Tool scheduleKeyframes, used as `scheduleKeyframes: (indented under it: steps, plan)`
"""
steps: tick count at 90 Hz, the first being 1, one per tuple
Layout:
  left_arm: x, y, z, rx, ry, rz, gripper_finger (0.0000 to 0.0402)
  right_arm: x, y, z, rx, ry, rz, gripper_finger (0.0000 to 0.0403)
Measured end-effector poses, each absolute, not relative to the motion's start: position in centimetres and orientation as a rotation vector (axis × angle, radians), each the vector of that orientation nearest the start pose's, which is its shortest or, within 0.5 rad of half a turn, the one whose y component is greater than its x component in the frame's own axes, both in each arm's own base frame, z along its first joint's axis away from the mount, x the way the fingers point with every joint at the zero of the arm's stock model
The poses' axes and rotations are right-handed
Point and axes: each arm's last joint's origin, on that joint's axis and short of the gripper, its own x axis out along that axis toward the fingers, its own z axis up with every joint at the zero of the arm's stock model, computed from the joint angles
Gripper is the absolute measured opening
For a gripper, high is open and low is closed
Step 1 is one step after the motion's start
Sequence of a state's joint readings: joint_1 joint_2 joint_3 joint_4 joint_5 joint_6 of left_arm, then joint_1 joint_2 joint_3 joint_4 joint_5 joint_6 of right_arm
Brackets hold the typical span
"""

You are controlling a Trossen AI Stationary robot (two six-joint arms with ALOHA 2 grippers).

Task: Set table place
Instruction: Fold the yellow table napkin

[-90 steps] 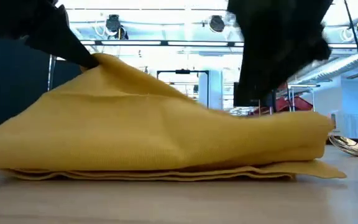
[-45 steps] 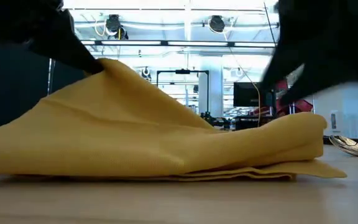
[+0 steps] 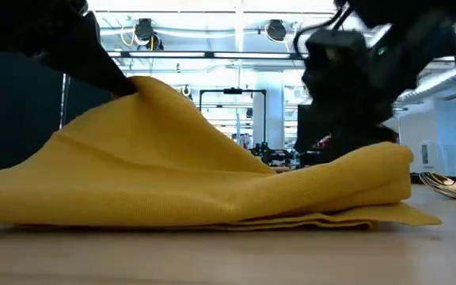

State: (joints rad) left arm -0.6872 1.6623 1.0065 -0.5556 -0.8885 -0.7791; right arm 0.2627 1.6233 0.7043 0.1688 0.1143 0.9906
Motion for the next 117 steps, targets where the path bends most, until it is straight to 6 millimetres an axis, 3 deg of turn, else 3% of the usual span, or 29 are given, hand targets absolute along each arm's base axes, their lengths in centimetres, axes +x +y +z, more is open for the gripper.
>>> scheduleKeyframes:
  steps: [20, 43, 59, 94, 117]
  plan:
    - [25.1, -17.5, 18.3, 0.074, 0.717, 0.473, 0.0000, 29.7, 4.5, 14.3, 0.698, 0.765, -0.082, 0.0201]
    - [25.3, -17.2, 18.3, 0.050, 0.725, 0.479, 0.0000, 30.3, 1.7, 12.1, 0.667, 0.828, -0.065, 0.0201]
    - [25.5, -16.9, 18.3, 0.036, 0.727, 0.491, 0.0000, 31.1, 1.4, 11.4, 0.685, 0.794, 0.001, 0.0201]
    - [25.9, -16.3, 18.2, 0.005, 0.740, 0.509, 0.0000, 31.7, 1.6, 12.0, 0.674, 0.750, 0.032, 0.0201]
    - [26.0, -16.3, 18.2, 0.004, 0.740, 0.511, 0.0000, 31.9, 0.4, 11.8, 0.655, 0.730, 0.010, 0.0200]
